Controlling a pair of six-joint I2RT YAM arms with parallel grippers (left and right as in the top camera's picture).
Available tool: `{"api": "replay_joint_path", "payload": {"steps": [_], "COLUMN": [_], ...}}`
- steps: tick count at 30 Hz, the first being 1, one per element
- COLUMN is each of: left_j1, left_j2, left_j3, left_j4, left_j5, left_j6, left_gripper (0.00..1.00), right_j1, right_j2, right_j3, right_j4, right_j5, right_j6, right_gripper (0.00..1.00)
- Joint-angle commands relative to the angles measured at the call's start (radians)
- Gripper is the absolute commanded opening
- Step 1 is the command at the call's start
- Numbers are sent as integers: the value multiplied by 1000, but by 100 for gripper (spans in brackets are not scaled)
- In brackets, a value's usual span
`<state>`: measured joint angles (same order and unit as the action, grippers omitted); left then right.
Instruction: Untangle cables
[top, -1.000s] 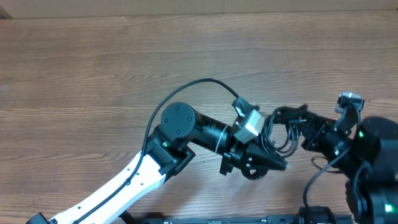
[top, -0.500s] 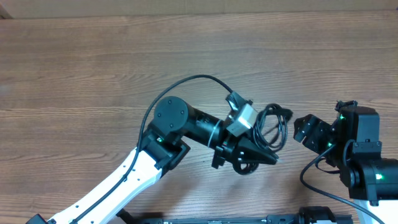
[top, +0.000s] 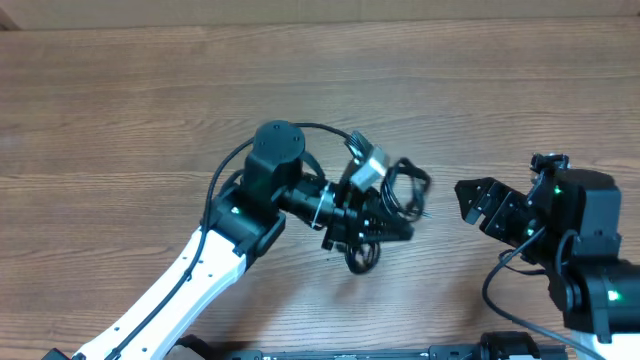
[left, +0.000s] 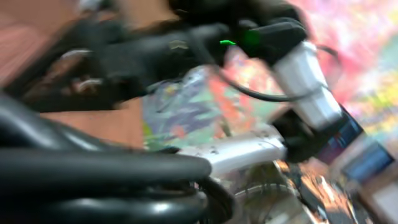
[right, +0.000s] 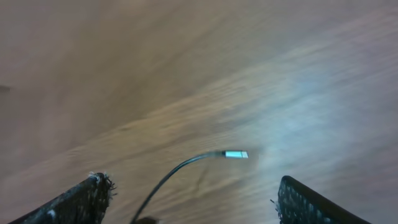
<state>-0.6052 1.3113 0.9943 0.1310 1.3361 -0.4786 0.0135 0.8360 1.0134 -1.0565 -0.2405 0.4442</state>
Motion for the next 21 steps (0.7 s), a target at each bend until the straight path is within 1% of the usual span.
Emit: {"api": "replay_joint_path", "payload": {"steps": [1,4,5,7,8,9,11,13,15,19,20,21], "left_j1": [25,22,20,20,20,19,8,-10,-28,-45,-45,-45], "left_j2": [-21,-21,-21,-21,-21,-21,-21,-21,-21,-21,-21,-21], "left_j3": [10,10,10,15,39,89,164,244,325,463,515,535], "left_j4": [-249,-508,-626,-716,-801,-914,-1057,-1181,-1278,-1395,-1439,-1460], "left_j5": [-295,-571,-680,-708,-716,-722,-732,-768,-778,-760,-746,-739], "left_j6": [102,180,248,326,407,526,692,816,920,1085,1166,1209], "left_gripper": [4,4,4,4,4,4,4,4,4,4,4,4], "right_j1": [-2,-2,-2,-2,-2,-2,-2,-2,-2,-2,-2,-2], "right_j2": [-35,-39,-39,-39,-39,-39,-39,-39,-39,-39,-39,-39], "right_j3": [16,16,16,16,17,17,17,17,17,17,17,17], "right_j4": [27,30,32,39,45,45,45,48,52,55,57,60], "right_j5": [-80,-80,-92,-132,-174,-215,-257,-304,-349,-441,-491,-527], "right_j6": [-51,-62,-91,-151,-196,-239,-277,-322,-355,-428,-467,-494], "right_gripper": [84,84,84,84,84,84,84,84,84,84,84,84]}}
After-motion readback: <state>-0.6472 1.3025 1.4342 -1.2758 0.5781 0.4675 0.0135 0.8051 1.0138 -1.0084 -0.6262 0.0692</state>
